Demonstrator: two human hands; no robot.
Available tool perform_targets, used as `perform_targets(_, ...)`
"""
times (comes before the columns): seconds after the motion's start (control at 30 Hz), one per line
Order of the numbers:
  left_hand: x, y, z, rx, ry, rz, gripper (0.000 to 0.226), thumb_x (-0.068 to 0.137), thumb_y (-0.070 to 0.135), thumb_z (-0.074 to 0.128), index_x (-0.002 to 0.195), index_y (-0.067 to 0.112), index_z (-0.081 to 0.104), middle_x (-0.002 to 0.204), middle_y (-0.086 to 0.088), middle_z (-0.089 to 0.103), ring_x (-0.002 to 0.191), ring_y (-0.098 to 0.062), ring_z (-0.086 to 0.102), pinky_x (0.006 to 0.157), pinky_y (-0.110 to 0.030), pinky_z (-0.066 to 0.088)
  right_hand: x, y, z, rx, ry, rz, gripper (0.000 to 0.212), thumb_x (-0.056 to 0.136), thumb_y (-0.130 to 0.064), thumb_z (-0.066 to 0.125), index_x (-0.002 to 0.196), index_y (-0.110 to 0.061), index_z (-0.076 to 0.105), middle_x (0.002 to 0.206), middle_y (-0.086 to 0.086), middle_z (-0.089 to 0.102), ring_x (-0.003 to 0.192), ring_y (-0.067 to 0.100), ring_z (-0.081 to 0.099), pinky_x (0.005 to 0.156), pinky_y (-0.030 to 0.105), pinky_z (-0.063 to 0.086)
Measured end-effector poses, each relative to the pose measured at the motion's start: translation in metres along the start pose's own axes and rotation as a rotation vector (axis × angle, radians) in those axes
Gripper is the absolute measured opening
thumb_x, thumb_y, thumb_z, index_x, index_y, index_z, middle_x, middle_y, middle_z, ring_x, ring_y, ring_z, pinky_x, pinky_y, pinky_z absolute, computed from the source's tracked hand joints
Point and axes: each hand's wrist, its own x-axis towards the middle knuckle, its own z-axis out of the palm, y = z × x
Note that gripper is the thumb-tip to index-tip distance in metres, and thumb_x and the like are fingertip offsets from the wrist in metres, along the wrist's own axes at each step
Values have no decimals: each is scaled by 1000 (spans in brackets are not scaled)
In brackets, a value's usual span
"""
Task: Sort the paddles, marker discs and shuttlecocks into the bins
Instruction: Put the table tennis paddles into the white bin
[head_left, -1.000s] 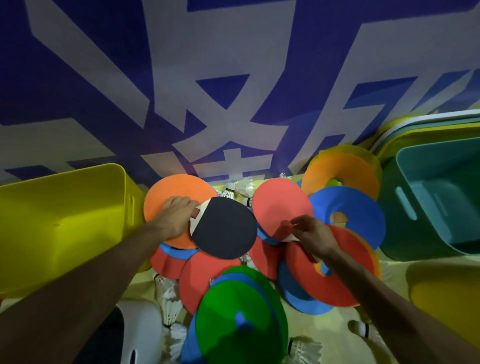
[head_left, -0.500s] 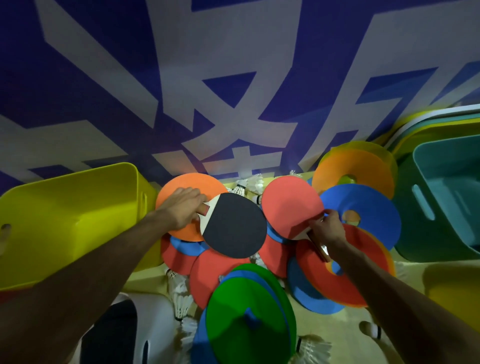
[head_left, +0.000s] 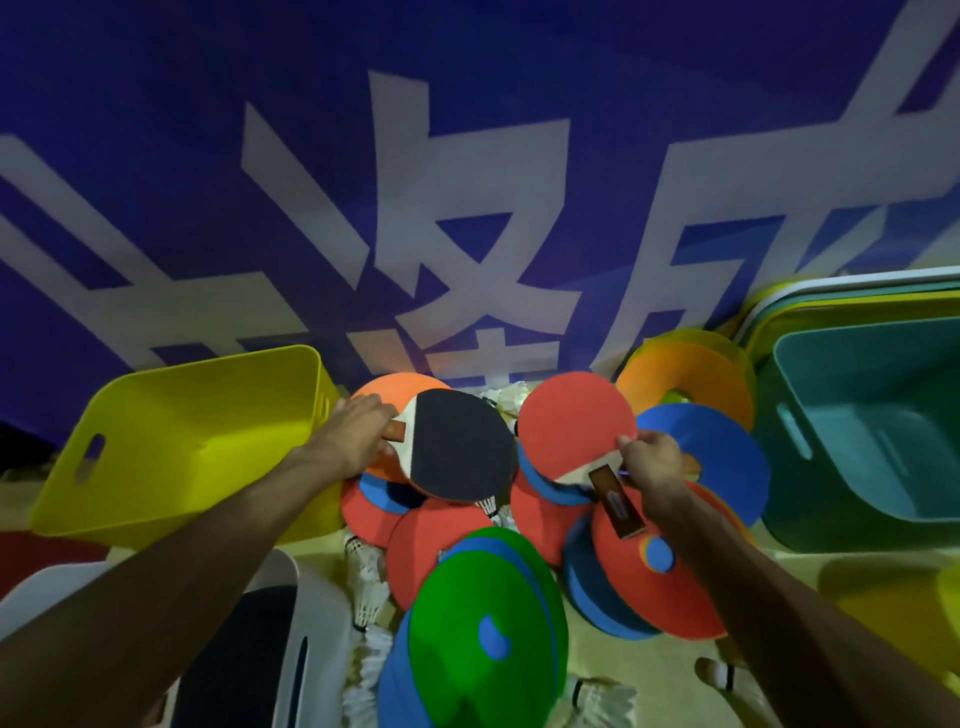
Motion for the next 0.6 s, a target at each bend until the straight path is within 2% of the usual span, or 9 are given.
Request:
perform_targets(0.1, -18, 3, -4, 3, 90, -54, 33, 89, 29, 60, 119, 15, 56, 118, -7, 56, 118, -26, 48, 88, -36, 36, -23, -10, -13, 157, 15, -34, 13, 91, -6, 52, 79, -7, 55, 65, 8, 53, 57, 19, 52, 42, 19, 47)
perform_targets(0.17, -31, 1, -5, -62, 114, -102, 32, 88, 28, 62, 117, 15, 56, 117, -8, 55, 117, -27, 48, 88, -37, 35, -31, -11, -19, 259, -2, -51, 19, 93, -3, 50, 76, -8, 53, 66, 8, 50, 55, 16, 48, 32, 11, 38)
perform_targets(0.3, -60, 4, -12, -167, 218, -148, 28, 87, 26, 62, 113, 17, 59, 113, -7, 57, 116, -25, 49, 86, -39, 37, -44, -16, -24, 445, -43, -29, 34, 94, 1, 51, 62, -9, 44, 62, 7, 44, 38, 8, 51, 37, 15, 42)
perform_targets(0.4, -84, 7, -12, -272, 275, -198, 26, 87, 25, 63, 111, 16, 60, 111, -8, 58, 116, -27, 50, 87, -39, 35, -58, -25, -21, 524, -133, -4, 33, 95, 0, 50, 64, -9, 41, 61, 5, 39, 49, 14, 49, 57, 27, 55)
perform_targets(0.5, -108, 5, -12, -368, 320, -250, 25, 87, 25, 64, 109, 16, 60, 110, -10, 60, 117, -27, 48, 87, -38, 33, -71, -32, -8, 576, -224, 10, 25, 95, 1, 50, 72, -7, 45, 68, 8, 42, 58, 14, 53, 52, 26, 56)
perform_targets(0.6, -133, -6, -9, -417, 349, -300, 30, 87, 28, 64, 114, 15, 60, 111, -10, 59, 116, -28, 49, 90, -38, 33, -85, -38, 13, 650, -321, 17, 26, 97, 1, 45, 76, -14, 44, 68, 5, 34, 59, 14, 38, 55, 29, 53)
